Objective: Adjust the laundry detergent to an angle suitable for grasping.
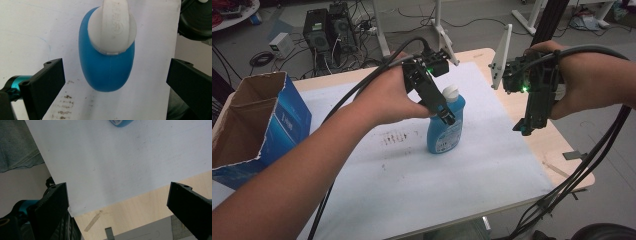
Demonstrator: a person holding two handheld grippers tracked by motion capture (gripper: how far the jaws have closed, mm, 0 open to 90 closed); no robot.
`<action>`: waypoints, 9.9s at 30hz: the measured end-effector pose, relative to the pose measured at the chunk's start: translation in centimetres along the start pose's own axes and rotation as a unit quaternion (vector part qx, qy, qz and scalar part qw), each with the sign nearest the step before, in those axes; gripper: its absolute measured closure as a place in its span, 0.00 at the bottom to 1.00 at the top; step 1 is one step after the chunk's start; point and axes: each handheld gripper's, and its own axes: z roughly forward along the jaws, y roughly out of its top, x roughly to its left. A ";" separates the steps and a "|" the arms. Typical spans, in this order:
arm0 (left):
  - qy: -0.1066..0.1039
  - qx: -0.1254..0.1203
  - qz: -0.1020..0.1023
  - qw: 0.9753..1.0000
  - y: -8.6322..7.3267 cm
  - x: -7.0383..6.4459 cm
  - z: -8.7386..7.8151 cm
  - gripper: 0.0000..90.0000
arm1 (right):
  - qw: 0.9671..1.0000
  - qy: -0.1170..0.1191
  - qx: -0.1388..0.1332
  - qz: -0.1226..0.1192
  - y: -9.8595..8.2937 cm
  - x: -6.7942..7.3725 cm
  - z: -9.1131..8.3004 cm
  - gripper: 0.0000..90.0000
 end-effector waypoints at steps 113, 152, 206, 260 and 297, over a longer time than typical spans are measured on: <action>0.069 -0.003 0.006 0.998 -0.8 -0.7 1.9 0.48 | 1.000 0.012 0.008 0.001 0.6 -0.1 1.1 0.03; 0.005 -0.001 0.056 0.998 -11.1 -0.1 -7.8 0.48 | 0.999 0.016 0.002 -0.050 7.5 0.7 1.9 0.03; -0.107 0.007 0.315 0.943 -15.0 -0.1 -3.0 0.48 | 0.998 0.027 0.004 -0.058 8.8 0.9 3.3 0.03; -0.047 0.075 0.208 0.974 -15.0 1.2 -8.2 0.18 | 0.997 0.028 0.000 -0.067 9.2 0.9 3.0 0.03; 0.006 0.186 0.105 0.977 -14.2 7.6 -10.8 0.02 | 0.995 0.046 0.006 -0.084 11.3 -1.2 2.4 0.03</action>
